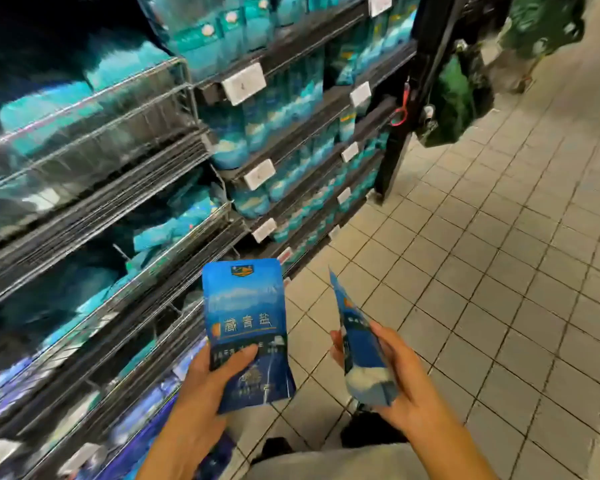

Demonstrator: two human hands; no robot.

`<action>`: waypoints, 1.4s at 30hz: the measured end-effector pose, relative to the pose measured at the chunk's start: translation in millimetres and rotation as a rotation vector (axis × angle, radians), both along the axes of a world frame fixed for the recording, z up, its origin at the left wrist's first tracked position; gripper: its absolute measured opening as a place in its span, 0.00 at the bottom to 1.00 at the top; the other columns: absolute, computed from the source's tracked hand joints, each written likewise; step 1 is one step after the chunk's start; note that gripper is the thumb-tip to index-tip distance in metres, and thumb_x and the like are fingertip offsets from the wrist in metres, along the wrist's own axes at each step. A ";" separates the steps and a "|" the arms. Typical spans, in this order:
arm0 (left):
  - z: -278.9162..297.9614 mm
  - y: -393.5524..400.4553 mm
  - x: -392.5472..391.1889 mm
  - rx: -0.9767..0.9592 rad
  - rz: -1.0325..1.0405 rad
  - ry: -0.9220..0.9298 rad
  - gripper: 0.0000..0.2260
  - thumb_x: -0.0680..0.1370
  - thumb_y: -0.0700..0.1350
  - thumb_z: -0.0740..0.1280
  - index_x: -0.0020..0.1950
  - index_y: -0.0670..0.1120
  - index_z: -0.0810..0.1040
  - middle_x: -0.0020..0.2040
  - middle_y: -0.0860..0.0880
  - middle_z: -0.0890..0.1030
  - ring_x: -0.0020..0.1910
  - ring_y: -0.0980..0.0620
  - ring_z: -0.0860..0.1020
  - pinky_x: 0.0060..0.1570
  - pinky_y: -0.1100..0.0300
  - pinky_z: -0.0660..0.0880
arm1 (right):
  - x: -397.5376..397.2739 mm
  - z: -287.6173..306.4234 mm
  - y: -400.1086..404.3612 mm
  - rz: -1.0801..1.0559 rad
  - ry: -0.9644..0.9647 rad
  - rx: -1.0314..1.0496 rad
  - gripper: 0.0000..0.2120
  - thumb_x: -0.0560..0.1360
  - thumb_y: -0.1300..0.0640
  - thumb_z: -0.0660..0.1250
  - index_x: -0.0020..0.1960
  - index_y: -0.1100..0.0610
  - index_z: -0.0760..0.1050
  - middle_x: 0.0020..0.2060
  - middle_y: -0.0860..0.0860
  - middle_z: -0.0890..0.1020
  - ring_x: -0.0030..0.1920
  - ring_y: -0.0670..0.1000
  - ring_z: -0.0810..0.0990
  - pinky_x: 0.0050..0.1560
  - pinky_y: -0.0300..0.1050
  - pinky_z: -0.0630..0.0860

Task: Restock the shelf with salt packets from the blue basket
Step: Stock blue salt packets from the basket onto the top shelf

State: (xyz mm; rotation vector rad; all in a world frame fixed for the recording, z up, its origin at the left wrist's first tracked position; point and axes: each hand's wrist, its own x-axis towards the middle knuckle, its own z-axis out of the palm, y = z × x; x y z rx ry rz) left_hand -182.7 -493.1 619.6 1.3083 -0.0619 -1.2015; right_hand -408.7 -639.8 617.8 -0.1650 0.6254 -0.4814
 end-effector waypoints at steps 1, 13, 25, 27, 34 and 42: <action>-1.1 -21.6 -12.7 0.015 -0.019 -0.018 0.27 0.61 0.43 0.82 0.59 0.50 0.84 0.57 0.40 0.85 0.52 0.38 0.86 0.44 0.43 0.83 | -17.8 1.8 -17.6 -0.021 0.050 0.002 0.36 0.54 0.60 0.87 0.60 0.65 0.82 0.52 0.66 0.84 0.48 0.62 0.87 0.45 0.54 0.84; 21.1 -225.9 -110.7 -0.027 -0.171 -0.137 0.27 0.59 0.43 0.82 0.58 0.47 0.83 0.55 0.39 0.86 0.47 0.39 0.86 0.39 0.48 0.83 | -141.0 31.4 -189.2 -0.213 0.409 -0.323 0.24 0.63 0.59 0.78 0.58 0.57 0.80 0.52 0.61 0.86 0.46 0.59 0.88 0.38 0.51 0.83; 58.7 -424.0 -60.0 -0.169 -0.134 -0.328 0.33 0.48 0.57 0.88 0.51 0.52 0.85 0.53 0.41 0.87 0.47 0.39 0.86 0.41 0.47 0.83 | -95.3 85.8 -379.2 -0.166 0.502 -0.788 0.26 0.58 0.51 0.82 0.54 0.42 0.80 0.53 0.52 0.87 0.50 0.57 0.87 0.42 0.48 0.84; 72.9 -461.1 -43.8 -0.213 -0.104 -0.383 0.30 0.51 0.55 0.87 0.51 0.52 0.85 0.53 0.41 0.87 0.47 0.40 0.87 0.41 0.50 0.83 | -76.2 98.9 -417.6 -0.152 0.489 -0.853 0.24 0.58 0.49 0.82 0.52 0.40 0.81 0.53 0.51 0.87 0.50 0.55 0.87 0.42 0.46 0.84; 149.0 -553.9 12.5 -0.371 -0.004 -0.605 0.29 0.55 0.59 0.85 0.53 0.54 0.85 0.54 0.46 0.87 0.51 0.46 0.86 0.45 0.57 0.83 | -3.8 155.3 -531.5 -0.111 0.366 -1.077 0.27 0.61 0.50 0.83 0.58 0.43 0.79 0.56 0.52 0.86 0.52 0.56 0.87 0.46 0.49 0.84; 251.4 -609.4 65.4 -0.439 0.171 -0.758 0.23 0.58 0.52 0.82 0.52 0.53 0.86 0.54 0.46 0.87 0.51 0.46 0.86 0.44 0.56 0.83 | 99.5 237.6 -634.5 0.013 0.100 -1.308 0.27 0.61 0.53 0.83 0.58 0.52 0.82 0.53 0.56 0.87 0.52 0.58 0.87 0.47 0.47 0.83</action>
